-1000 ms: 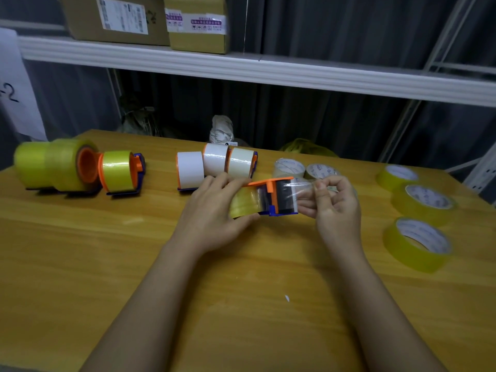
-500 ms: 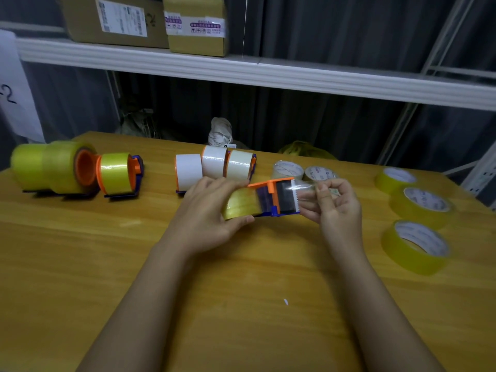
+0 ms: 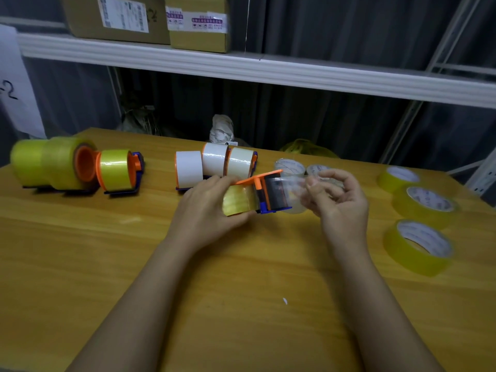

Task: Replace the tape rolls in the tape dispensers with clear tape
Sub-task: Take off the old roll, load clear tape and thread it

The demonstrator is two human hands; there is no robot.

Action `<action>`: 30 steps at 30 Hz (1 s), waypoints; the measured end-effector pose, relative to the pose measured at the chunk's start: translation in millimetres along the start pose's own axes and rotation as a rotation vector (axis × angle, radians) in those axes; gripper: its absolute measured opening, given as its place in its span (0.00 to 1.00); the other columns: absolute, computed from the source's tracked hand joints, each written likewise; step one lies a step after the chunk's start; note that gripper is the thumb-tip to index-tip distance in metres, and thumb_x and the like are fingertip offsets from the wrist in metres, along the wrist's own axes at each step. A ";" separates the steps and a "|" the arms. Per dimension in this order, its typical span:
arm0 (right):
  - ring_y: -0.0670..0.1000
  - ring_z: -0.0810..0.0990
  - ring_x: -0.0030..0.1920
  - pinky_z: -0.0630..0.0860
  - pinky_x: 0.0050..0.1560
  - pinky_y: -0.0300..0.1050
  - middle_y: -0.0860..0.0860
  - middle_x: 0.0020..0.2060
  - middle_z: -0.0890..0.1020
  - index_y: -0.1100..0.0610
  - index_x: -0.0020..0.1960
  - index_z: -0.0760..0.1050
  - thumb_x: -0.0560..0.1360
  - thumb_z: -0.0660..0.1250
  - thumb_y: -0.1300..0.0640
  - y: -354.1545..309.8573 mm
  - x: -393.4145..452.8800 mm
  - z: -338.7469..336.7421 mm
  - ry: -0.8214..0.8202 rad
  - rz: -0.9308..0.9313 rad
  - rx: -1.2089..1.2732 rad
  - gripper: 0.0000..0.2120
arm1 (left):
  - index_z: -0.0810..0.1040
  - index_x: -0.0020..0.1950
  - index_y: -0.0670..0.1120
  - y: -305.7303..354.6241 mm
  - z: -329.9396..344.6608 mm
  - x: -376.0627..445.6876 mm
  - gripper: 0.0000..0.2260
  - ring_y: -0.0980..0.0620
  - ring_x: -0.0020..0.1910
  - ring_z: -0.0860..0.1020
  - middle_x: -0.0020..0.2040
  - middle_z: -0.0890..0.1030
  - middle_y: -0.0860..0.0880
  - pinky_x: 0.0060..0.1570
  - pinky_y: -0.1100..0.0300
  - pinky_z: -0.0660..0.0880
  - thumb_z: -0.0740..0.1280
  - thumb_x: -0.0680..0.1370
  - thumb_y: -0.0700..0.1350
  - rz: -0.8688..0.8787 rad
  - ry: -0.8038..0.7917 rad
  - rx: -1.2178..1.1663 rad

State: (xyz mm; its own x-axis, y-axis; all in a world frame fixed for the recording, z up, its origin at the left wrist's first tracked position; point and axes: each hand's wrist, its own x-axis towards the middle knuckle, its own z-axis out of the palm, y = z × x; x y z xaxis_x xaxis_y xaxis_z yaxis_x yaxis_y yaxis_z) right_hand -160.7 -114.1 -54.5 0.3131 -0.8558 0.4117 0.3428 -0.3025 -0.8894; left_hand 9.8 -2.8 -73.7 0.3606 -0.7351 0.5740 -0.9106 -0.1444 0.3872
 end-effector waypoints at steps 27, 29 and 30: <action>0.36 0.80 0.42 0.78 0.45 0.35 0.40 0.36 0.83 0.50 0.45 0.81 0.76 0.68 0.60 8.2 -10.4 15.1 -0.100 -0.011 -0.145 0.06 | 0.75 0.60 0.49 -5.8 5.2 -0.1 0.26 0.51 0.49 0.76 0.50 0.79 0.51 0.44 0.54 0.74 0.66 0.67 0.61 -0.036 0.048 -0.038; 0.35 0.80 0.42 0.76 0.44 0.32 0.41 0.38 0.83 0.49 0.45 0.80 0.76 0.68 0.60 6.0 -10.9 14.5 -0.101 -0.025 -0.149 0.07 | 0.75 0.61 0.49 -5.3 5.1 -0.2 0.26 0.51 0.50 0.76 0.50 0.79 0.51 0.45 0.53 0.74 0.67 0.67 0.60 -0.032 0.048 -0.033; 0.35 0.80 0.43 0.75 0.44 0.31 0.41 0.39 0.83 0.49 0.45 0.80 0.76 0.68 0.61 5.2 -11.0 14.1 -0.099 -0.034 -0.153 0.07 | 0.76 0.61 0.49 -5.1 5.2 -0.2 0.26 0.51 0.50 0.76 0.50 0.79 0.51 0.45 0.53 0.74 0.67 0.67 0.60 -0.030 0.049 -0.030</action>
State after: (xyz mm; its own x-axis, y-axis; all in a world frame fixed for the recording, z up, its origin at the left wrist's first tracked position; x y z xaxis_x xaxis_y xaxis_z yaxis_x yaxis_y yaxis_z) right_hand -149.8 -100.4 -60.8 0.3915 -0.8008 0.4533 0.2189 -0.3974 -0.8912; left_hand 13.4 -5.4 -79.6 0.3982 -0.6975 0.5957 -0.8929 -0.1458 0.4260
